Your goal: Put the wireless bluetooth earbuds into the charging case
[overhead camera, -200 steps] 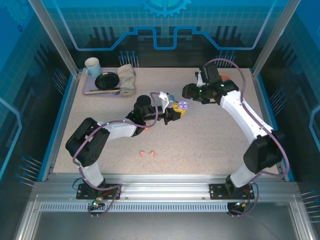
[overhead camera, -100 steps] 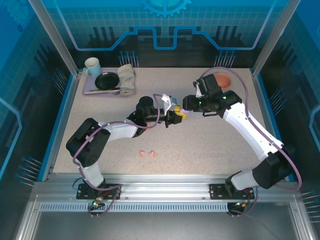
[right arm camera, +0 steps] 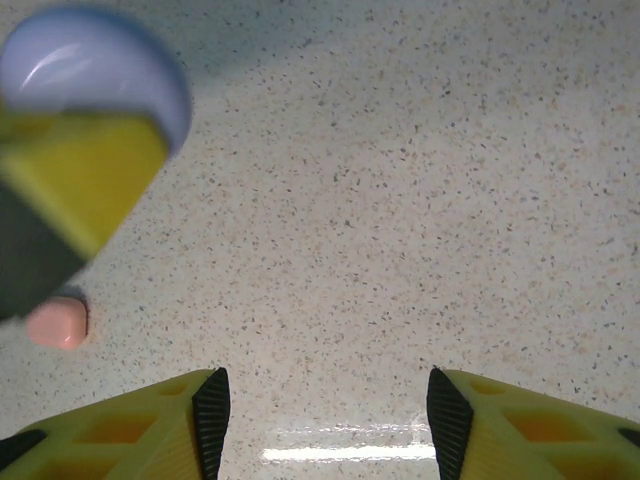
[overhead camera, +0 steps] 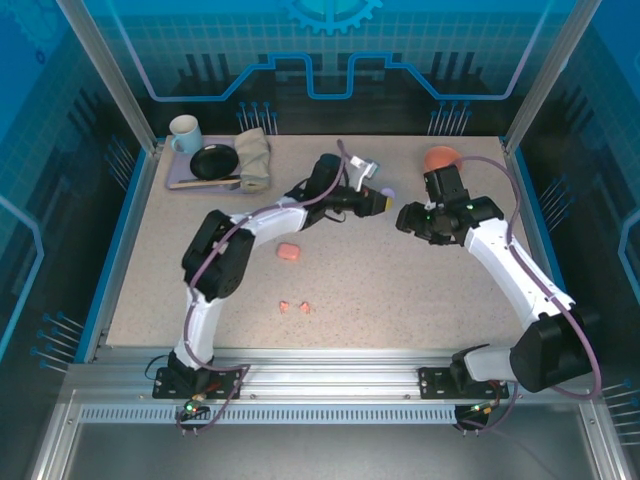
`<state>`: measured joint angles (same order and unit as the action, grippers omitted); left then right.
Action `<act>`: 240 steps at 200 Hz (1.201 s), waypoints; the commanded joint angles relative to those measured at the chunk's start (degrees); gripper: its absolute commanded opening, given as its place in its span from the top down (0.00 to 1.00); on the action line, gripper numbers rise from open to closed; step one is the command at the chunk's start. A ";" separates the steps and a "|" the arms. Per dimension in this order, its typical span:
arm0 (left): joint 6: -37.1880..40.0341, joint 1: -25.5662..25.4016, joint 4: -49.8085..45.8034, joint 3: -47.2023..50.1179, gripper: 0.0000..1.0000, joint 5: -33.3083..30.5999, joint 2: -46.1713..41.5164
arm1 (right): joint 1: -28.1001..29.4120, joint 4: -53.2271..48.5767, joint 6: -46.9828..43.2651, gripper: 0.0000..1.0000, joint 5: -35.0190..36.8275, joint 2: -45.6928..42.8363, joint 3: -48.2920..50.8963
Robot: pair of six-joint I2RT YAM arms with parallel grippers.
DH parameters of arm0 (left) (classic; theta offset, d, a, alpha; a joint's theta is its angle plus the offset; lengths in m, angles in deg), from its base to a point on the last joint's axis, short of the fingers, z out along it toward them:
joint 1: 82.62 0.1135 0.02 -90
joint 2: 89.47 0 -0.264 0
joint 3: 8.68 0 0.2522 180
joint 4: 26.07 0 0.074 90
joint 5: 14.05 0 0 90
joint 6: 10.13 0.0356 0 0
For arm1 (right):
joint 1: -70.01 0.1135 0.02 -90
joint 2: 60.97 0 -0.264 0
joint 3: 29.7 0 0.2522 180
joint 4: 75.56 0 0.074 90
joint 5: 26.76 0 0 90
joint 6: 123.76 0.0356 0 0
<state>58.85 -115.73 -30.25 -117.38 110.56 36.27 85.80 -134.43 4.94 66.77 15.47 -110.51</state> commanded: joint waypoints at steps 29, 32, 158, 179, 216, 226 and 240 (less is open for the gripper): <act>-13.18 0.45 -28.39 -16.24 1.00 2.43 13.07 | -0.53 0.98 2.70 0.42 -1.16 -2.34 4.23; -13.59 0.46 -28.95 -16.88 1.00 2.11 13.40 | -0.50 1.02 2.78 0.42 -1.18 -2.42 4.34; -14.32 3.61 -48.28 -28.62 0.39 -3.53 20.54 | 0.46 0.15 3.13 0.37 -1.52 -3.10 4.00; -13.00 4.48 -50.78 -28.64 0.30 -4.66 18.98 | 1.10 -0.72 3.65 0.37 -1.05 -3.74 3.74; -10.09 6.08 -52.19 -25.71 0.18 -6.33 12.28 | 4.30 -3.36 4.86 0.32 1.65 -4.99 2.81; -9.51 6.44 -51.30 -23.79 0.17 -6.57 8.83 | 5.82 -3.91 5.77 0.29 2.73 -5.13 2.56; -8.72 6.77 -49.63 -20.57 0.16 -7.35 3.78 | 8.42 -4.06 7.11 0.27 4.26 -4.63 2.19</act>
<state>48.06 -110.33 -78.29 -141.44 105.24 50.71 90.52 -136.00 9.55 67.87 11.38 -106.31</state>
